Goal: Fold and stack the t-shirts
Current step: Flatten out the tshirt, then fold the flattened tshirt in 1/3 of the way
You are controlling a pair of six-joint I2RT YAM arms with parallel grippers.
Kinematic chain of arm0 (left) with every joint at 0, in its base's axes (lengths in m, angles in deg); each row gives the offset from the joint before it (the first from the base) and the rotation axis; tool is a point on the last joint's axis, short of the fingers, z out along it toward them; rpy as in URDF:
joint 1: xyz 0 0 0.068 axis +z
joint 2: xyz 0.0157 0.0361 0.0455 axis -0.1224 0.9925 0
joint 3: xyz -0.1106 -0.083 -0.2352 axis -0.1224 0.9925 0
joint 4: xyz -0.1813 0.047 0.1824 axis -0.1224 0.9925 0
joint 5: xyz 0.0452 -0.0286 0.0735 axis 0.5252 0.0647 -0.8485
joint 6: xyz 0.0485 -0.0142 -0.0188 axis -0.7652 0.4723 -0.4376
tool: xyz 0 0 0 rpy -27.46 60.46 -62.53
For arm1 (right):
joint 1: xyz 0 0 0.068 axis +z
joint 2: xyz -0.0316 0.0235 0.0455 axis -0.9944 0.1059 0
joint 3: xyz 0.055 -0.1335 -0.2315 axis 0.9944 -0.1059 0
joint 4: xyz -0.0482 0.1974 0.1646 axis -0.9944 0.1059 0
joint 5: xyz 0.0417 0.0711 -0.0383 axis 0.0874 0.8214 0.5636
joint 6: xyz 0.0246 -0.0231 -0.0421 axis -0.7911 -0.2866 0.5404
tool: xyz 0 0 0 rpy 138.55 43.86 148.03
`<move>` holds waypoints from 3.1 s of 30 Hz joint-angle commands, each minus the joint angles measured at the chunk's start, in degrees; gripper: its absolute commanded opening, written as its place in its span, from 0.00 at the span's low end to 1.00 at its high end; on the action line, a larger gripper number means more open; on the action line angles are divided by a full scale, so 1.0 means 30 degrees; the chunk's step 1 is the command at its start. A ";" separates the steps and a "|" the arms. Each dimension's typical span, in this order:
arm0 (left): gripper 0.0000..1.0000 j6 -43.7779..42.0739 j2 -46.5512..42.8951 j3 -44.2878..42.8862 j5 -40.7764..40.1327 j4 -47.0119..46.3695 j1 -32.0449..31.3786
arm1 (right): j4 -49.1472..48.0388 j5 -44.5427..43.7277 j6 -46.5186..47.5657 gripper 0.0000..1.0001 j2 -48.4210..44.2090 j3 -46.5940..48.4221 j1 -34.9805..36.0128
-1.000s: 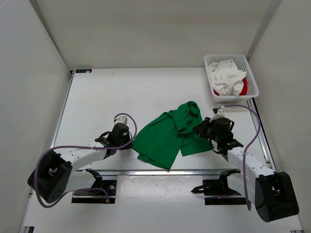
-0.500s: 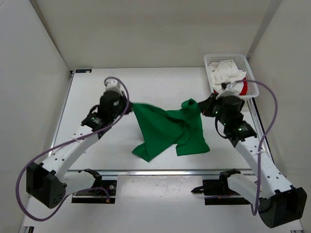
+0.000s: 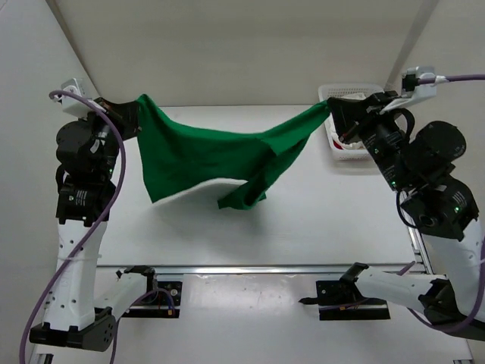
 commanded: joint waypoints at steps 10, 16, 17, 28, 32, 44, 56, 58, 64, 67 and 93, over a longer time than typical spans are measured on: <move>0.00 -0.0234 0.3438 0.3988 -0.0631 -0.1558 0.0185 | -0.1845 0.9746 -0.1061 0.00 0.6576 -0.2690 -0.9103; 0.00 -0.0643 1.1047 -0.3756 -0.1572 -0.0134 -0.0462 | 0.0610 1.0592 -0.0676 0.00 1.5507 1.0662 -1.0041; 0.00 -0.0701 1.1610 -0.5837 -0.1484 0.0569 -0.0373 | 0.1430 1.0649 -0.0620 0.00 1.7702 1.2964 -1.0156; 0.00 -0.0086 1.2672 -1.3271 -0.0751 0.0812 0.1854 | -0.5770 1.3490 -0.3988 0.00 1.5207 1.4045 -1.2149; 0.00 -0.1520 1.0657 -0.8984 -0.3232 -0.0909 0.0919 | -0.3982 1.2003 -0.2437 0.00 1.2666 0.8825 -1.1390; 0.00 -0.0120 0.3209 1.1538 -0.5701 -0.4995 -0.0369 | -1.3590 1.4456 -0.8700 0.00 0.3051 -2.1099 -1.1945; 0.00 0.2110 0.0162 1.7169 -0.0253 -0.2415 0.3379 | -0.5984 1.1909 -1.0020 0.00 -0.6579 -2.7850 -0.9309; 0.00 0.2023 -0.0715 1.6849 0.0273 -0.1772 0.3201 | -0.4458 1.1823 -1.0956 0.00 -0.9159 -2.8260 -0.8667; 0.00 0.2052 -0.0807 1.6907 0.0566 -0.1883 0.3404 | -0.4388 1.1846 -1.0348 0.00 -0.8918 -2.7796 -0.9097; 0.00 0.2286 0.0041 1.6234 0.1096 -0.2147 0.3904 | -0.5646 1.2027 -0.9149 0.00 -0.5872 -2.5923 -1.0036; 0.00 0.3048 0.7716 1.2775 -0.0397 -0.4199 0.5167 | -0.8582 1.2494 -0.6772 0.00 1.2887 -1.1245 -1.1593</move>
